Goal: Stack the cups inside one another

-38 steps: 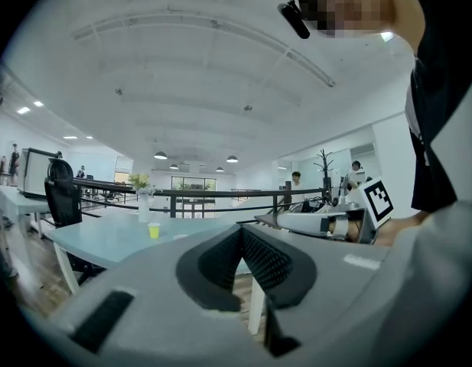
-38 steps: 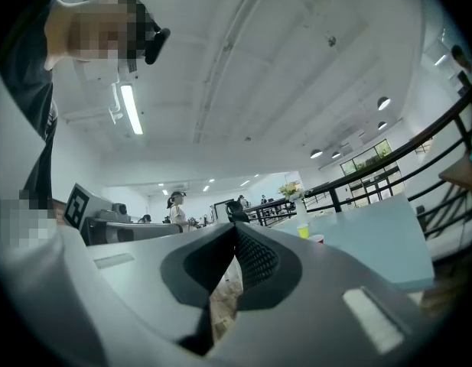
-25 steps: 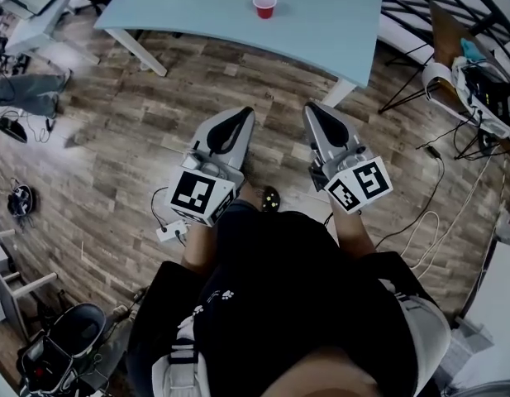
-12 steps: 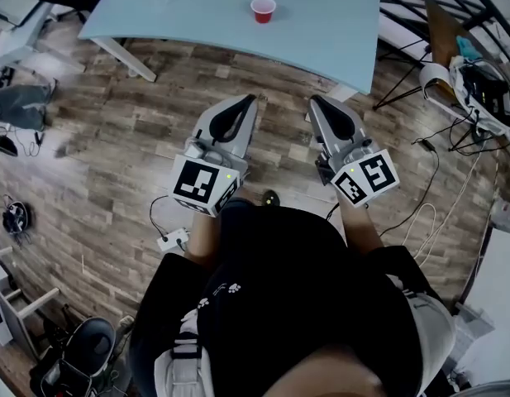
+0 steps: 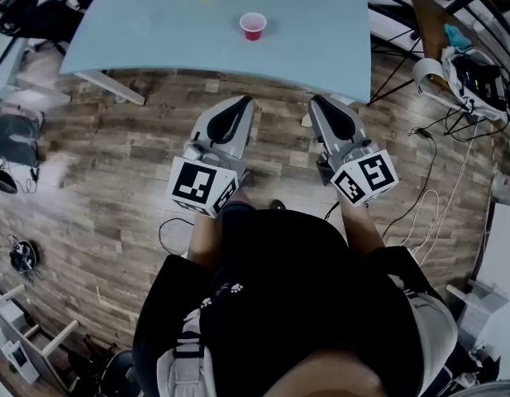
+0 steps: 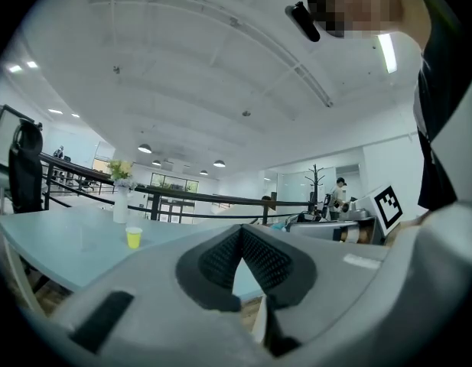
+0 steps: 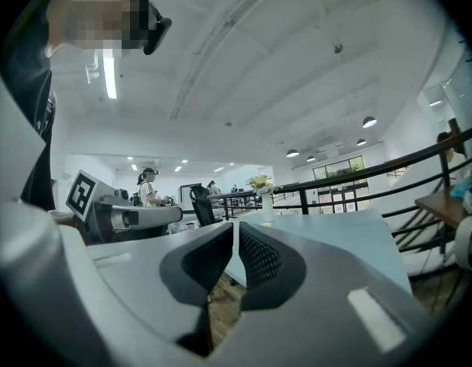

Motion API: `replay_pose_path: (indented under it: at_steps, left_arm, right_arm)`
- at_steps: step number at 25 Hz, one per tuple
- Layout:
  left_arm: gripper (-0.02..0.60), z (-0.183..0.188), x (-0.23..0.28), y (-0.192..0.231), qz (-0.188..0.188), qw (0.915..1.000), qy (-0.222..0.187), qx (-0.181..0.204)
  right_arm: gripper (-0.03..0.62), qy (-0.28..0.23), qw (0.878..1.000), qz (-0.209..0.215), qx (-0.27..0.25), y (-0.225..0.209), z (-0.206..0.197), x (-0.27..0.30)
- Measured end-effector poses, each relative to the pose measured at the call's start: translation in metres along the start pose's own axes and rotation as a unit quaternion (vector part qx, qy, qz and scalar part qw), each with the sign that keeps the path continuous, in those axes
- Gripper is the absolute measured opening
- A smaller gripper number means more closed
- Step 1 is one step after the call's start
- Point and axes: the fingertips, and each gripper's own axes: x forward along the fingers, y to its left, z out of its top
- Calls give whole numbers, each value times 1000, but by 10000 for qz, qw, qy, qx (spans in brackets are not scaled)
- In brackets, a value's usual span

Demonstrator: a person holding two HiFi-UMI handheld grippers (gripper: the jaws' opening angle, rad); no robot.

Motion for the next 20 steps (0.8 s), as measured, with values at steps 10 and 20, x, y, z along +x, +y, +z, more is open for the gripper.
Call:
replay_pose_path:
  at_steps: [10,20]
  left_arm:
    - [-9,21,30,61,-436,9990,42,60]
    - [-9,26,47,129,-706,9972,196,121]
  right_arm:
    - [41,22,9992,-399,44,-12,9,61]
    - [65,137,9961,-863,134,-18,3,121]
